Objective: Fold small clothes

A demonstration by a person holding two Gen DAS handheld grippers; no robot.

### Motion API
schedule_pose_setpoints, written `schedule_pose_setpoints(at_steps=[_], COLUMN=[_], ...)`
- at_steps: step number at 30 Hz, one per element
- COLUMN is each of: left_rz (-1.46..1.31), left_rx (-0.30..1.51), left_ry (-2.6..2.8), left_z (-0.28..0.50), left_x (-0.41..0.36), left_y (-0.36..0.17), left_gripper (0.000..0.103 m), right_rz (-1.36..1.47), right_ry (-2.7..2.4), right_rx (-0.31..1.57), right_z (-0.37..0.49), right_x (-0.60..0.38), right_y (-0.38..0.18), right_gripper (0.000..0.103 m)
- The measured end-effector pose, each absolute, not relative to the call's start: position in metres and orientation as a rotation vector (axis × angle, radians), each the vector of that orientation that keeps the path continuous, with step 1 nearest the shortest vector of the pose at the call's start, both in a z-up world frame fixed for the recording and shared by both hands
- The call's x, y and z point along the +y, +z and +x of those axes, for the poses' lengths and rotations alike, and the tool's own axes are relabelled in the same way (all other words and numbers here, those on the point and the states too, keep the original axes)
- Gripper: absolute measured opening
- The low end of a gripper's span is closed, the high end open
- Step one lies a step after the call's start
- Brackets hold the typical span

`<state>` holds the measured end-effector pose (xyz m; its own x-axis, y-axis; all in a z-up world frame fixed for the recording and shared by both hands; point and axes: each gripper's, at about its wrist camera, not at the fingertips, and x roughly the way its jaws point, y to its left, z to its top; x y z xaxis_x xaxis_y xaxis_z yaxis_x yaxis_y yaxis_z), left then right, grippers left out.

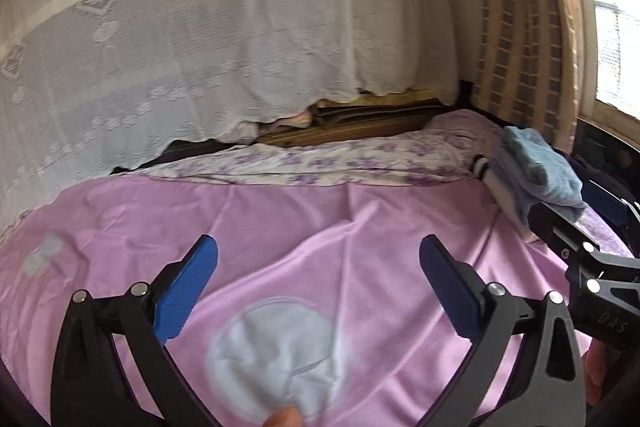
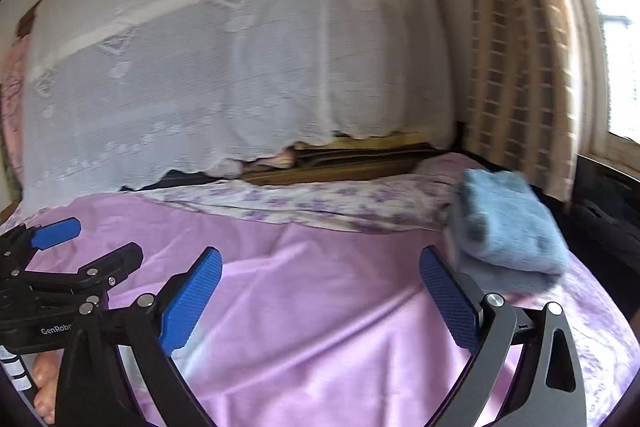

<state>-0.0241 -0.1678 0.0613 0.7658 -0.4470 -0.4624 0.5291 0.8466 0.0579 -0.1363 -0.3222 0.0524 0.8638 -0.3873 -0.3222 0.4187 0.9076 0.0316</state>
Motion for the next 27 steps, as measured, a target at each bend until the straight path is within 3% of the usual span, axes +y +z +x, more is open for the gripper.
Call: schedule_pose_setpoints(at_steps=[9,18,27], left_rz=[0.226,0.247,0.275], left_rx=[0.517,0.480,0.425], left_ry=[-0.772,-0.791,-0.791], left_z=[-0.081,-0.092,-0.099], left_x=[-0.330,-0.336,-0.327], left_y=[0.036,0.012,0.021], left_gripper=[0.098,0.098,0.098], right_rz=[0.215,0.340,0.291], right_ry=[-0.798,-0.846,-0.833], right_rx=[0.318,0.273,0.311], right_z=[-0.228,-0.252,-0.245], right_x=[-0.441,-0.468,-0.455], right_y=[0.024,-0.006,-0.006], right_gripper=[0.099,0.099,0.099])
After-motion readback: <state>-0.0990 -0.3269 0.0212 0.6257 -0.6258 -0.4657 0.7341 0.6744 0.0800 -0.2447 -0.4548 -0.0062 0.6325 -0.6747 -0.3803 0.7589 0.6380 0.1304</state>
